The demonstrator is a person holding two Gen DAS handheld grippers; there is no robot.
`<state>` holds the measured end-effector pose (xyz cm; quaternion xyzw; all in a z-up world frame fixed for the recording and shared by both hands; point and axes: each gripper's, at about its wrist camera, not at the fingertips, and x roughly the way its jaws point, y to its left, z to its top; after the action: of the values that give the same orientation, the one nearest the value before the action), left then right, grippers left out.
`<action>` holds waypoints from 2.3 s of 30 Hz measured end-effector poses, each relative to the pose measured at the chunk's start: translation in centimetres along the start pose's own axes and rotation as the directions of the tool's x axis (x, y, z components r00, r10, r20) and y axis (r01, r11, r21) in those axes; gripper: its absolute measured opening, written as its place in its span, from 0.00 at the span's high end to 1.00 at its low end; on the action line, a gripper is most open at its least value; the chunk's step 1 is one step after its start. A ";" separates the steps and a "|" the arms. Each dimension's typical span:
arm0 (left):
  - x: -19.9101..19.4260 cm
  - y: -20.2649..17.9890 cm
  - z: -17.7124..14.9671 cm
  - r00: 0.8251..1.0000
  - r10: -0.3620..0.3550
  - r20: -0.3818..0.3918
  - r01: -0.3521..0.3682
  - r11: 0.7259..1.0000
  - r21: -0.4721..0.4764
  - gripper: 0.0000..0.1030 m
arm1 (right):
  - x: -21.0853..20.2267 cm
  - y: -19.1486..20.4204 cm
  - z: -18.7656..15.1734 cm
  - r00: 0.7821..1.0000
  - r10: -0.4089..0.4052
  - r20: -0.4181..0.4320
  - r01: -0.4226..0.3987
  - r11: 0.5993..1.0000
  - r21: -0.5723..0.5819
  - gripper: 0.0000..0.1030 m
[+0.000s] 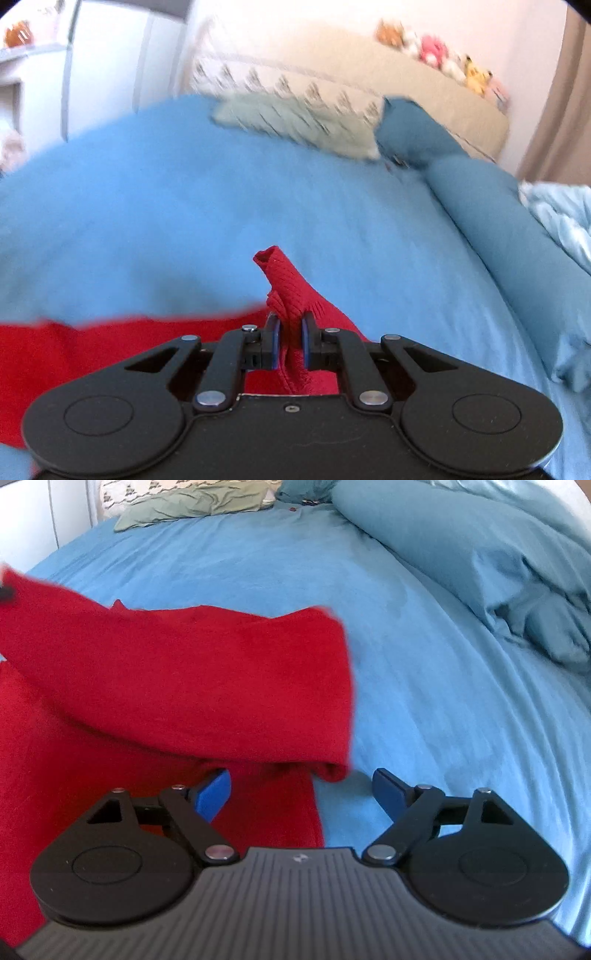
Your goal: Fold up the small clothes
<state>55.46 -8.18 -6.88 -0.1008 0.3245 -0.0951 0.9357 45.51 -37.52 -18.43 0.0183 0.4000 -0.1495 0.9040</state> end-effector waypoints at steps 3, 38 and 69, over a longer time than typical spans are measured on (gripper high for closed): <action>-1.3 3.0 -0.5 0.997 0.072 0.025 -0.072 0.997 0.009 0.88 | 1.2 0.4 1.0 1.000 -0.021 0.009 0.021 0.999 -0.038 0.03; 0.8 5.5 -6.9 0.975 0.127 -0.185 -0.076 0.963 0.258 0.23 | 2.7 1.4 1.7 0.961 0.278 -0.011 -0.278 0.961 0.016 0.00; -3.5 10.9 -6.0 0.950 0.215 -0.226 -0.179 0.969 0.170 0.00 | 0.5 5.1 10.1 0.977 0.180 0.110 -0.176 0.983 -0.047 0.00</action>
<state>50.26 2.37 -12.16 0.0139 0.4368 -0.0362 0.8987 54.51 -34.34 -12.35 0.0287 0.3472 -0.0615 0.9353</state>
